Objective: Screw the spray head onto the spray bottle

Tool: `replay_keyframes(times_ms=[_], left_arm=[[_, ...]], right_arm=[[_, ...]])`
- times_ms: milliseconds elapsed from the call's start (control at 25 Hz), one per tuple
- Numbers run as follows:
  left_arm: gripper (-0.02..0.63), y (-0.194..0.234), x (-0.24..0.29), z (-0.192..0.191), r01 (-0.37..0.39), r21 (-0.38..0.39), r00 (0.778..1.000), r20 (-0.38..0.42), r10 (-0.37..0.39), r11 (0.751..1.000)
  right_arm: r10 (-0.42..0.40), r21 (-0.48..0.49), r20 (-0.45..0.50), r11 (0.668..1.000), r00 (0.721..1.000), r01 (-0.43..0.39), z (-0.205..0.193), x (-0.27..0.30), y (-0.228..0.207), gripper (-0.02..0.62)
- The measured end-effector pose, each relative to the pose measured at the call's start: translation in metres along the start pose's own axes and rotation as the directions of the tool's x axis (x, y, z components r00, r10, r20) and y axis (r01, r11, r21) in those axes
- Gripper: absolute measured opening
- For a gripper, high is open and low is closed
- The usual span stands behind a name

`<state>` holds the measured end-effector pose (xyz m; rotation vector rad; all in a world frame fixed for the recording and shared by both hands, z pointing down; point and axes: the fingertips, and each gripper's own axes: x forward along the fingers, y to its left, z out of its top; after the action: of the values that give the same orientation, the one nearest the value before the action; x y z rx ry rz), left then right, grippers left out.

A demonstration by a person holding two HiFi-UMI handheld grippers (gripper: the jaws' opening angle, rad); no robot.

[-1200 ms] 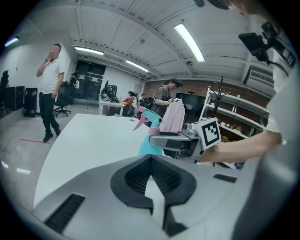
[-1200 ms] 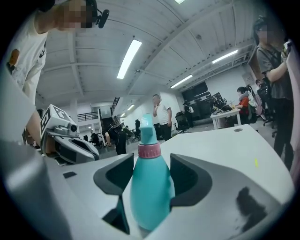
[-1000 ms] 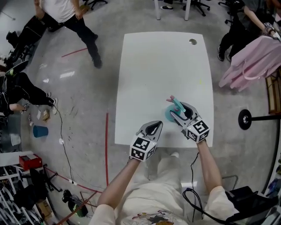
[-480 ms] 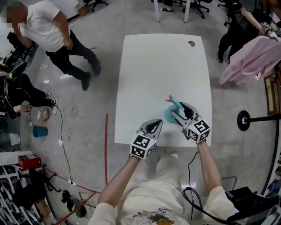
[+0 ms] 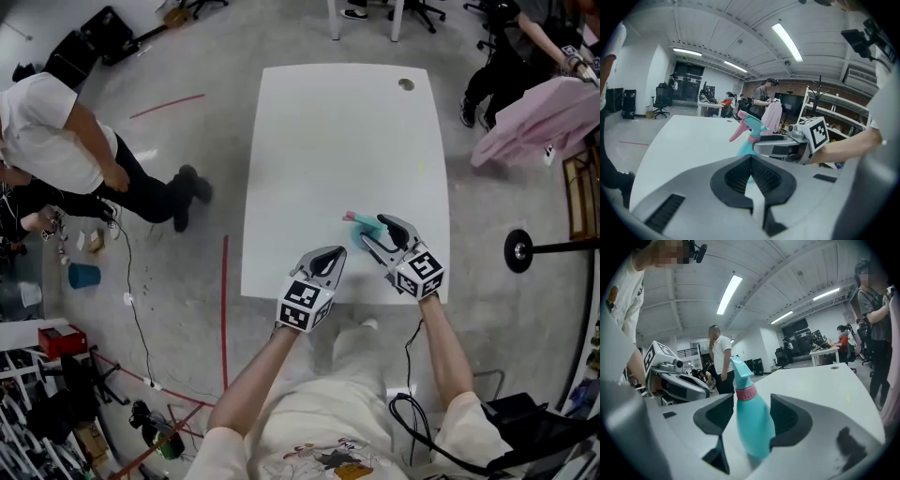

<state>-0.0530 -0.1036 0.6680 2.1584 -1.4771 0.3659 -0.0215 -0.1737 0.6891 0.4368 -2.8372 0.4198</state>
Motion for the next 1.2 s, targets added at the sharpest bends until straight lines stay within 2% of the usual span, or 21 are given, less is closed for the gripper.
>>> replay_keyframes(times_ms=[360, 560, 720, 800, 840, 920, 960, 1000, 1200], left_arm=[[0.006, -0.003, -0.002, 0.002, -0.005, 0.003, 1.000, 0.008, 0.005, 1.000], [0.006, -0.010, -0.013, 0.012, -0.011, 0.002, 1.000, 0.009, 0.011, 1.000], [0.006, -0.011, -0.033, 0.023, -0.077, -0.027, 0.997, 0.003, 0.077, 0.997], [0.006, -0.009, -0.046, 0.030, -0.106, -0.052, 0.994, 0.004, 0.106, 0.993], [0.006, -0.008, -0.053, 0.035, -0.120, -0.060, 0.993, 0.007, 0.120, 0.991], [0.006, -0.009, -0.067, 0.046, -0.143, -0.071, 0.989, 0.021, 0.145, 0.987], [0.006, -0.013, -0.073, 0.052, -0.149, -0.073, 0.988, 0.034, 0.152, 0.986], [0.006, -0.018, -0.079, 0.057, -0.154, -0.068, 0.986, 0.047, 0.157, 0.986], [0.006, -0.031, -0.089, 0.066, -0.171, -0.039, 0.983, 0.067, 0.173, 0.985]], right_arm=[[-0.006, -0.006, -0.005, 1.000, 1.000, 0.006, 0.001, -0.007, 0.000, 0.242], [-0.024, 0.020, -0.027, 1.000, 0.999, 0.024, 0.007, -0.034, 0.009, 0.242], [-0.086, 0.076, -0.018, 0.993, 0.996, 0.087, 0.024, -0.077, 0.025, 0.242], [-0.174, 0.087, -0.013, 0.981, 0.985, 0.174, 0.037, -0.095, 0.028, 0.241], [-0.232, 0.067, -0.015, 0.970, 0.973, 0.232, 0.043, -0.103, 0.029, 0.228], [-0.329, -0.001, -0.017, 0.944, 0.944, 0.329, 0.056, -0.113, 0.033, 0.119], [-0.352, -0.024, -0.014, 0.936, 0.936, 0.351, 0.061, -0.116, 0.037, 0.052], [-0.359, -0.031, -0.008, 0.933, 0.933, 0.358, 0.066, -0.117, 0.042, 0.025], [-0.365, 0.073, 0.011, 0.929, 0.931, 0.363, 0.071, -0.114, 0.050, 0.007]])
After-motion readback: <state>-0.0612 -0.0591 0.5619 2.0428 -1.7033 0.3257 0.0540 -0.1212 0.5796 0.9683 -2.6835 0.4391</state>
